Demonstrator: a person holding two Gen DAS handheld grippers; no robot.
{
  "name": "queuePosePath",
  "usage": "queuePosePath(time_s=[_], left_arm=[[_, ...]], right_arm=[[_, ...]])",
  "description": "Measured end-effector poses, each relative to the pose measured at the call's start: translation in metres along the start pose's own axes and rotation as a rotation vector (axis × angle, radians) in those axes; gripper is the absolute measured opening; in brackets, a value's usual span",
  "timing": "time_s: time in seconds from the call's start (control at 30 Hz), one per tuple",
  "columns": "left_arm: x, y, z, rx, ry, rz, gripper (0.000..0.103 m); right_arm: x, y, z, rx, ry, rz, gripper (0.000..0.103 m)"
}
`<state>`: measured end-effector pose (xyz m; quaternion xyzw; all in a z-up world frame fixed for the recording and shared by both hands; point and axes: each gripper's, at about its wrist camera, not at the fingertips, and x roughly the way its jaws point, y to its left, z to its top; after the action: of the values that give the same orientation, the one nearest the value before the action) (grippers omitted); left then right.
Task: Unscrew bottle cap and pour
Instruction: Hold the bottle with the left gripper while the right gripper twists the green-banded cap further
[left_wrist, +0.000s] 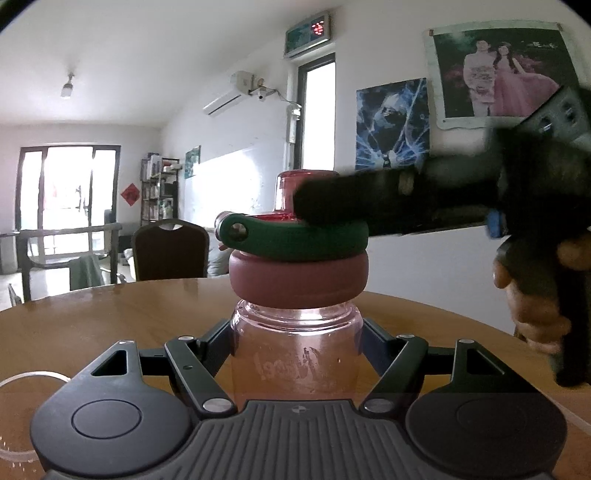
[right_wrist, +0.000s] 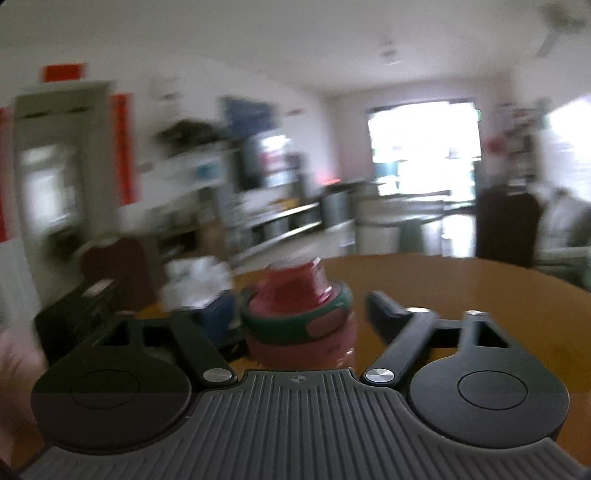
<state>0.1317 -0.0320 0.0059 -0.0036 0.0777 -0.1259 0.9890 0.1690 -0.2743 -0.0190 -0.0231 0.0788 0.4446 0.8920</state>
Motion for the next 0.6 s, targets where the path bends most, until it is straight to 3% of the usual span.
queuePosePath(time_s=[0.1,0.3,0.47,0.6], left_arm=[[0.000,-0.001,0.000,-0.001,-0.001,0.009,0.072],[0.000,-0.002,-0.001,-0.001,-0.004,0.021,0.072],[-0.005,-0.013,-0.012,0.007,-0.002,0.024,0.072],[-0.011,-0.019,-0.012,0.004,-0.001,0.025,0.072]], right_arm=[[-0.002,0.029,0.000,-0.004,-0.032,-0.137,0.102],[0.017,0.065,0.001,0.038,0.017,-0.330,0.102],[0.035,0.074,0.003,0.016,0.059,-0.421,0.102],[0.033,0.080,0.005,-0.016,0.089,-0.436,0.100]])
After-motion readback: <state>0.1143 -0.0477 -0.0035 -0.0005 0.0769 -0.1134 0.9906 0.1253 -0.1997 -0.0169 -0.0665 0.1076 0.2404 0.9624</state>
